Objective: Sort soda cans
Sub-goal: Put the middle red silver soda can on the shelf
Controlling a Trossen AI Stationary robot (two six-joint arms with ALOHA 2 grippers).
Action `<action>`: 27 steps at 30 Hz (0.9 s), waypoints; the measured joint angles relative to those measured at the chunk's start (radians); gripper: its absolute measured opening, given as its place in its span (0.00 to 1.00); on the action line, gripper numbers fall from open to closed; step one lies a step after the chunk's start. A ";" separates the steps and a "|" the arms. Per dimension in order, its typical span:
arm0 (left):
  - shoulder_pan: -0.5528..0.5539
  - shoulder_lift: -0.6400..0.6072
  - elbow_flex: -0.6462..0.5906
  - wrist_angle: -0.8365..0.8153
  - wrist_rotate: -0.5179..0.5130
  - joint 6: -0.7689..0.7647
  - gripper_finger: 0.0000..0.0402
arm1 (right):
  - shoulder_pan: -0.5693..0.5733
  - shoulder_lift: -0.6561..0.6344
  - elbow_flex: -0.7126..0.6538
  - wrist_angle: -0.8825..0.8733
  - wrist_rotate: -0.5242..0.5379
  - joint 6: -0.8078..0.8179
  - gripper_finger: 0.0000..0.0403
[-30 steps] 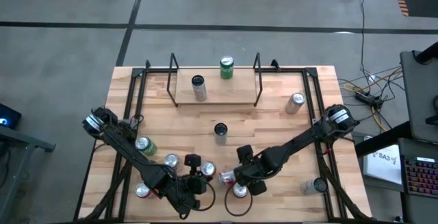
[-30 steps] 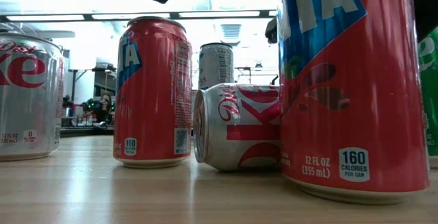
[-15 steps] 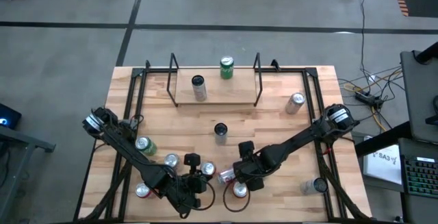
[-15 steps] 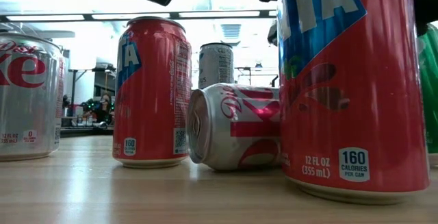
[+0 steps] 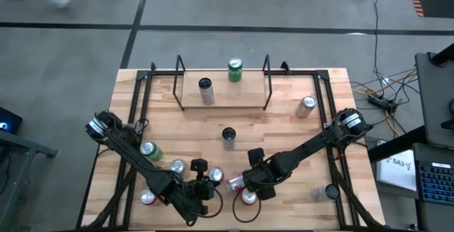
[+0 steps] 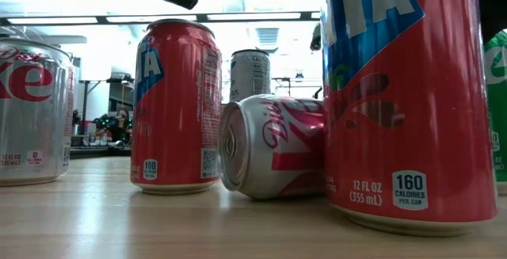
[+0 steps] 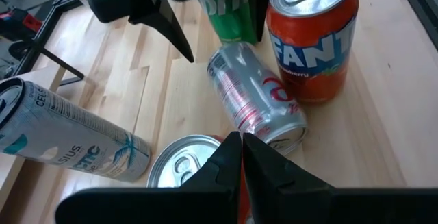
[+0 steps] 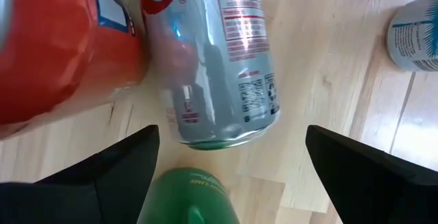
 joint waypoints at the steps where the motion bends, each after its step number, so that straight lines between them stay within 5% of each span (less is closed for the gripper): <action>1: 0.000 0.000 -0.003 0.001 0.000 0.000 0.00 | 0.000 0.000 0.001 -0.001 0.000 -0.007 0.88; 27: -0.022 0.000 -0.022 0.022 -0.028 -0.006 0.00 | -0.003 0.090 0.056 0.038 0.035 -0.109 0.88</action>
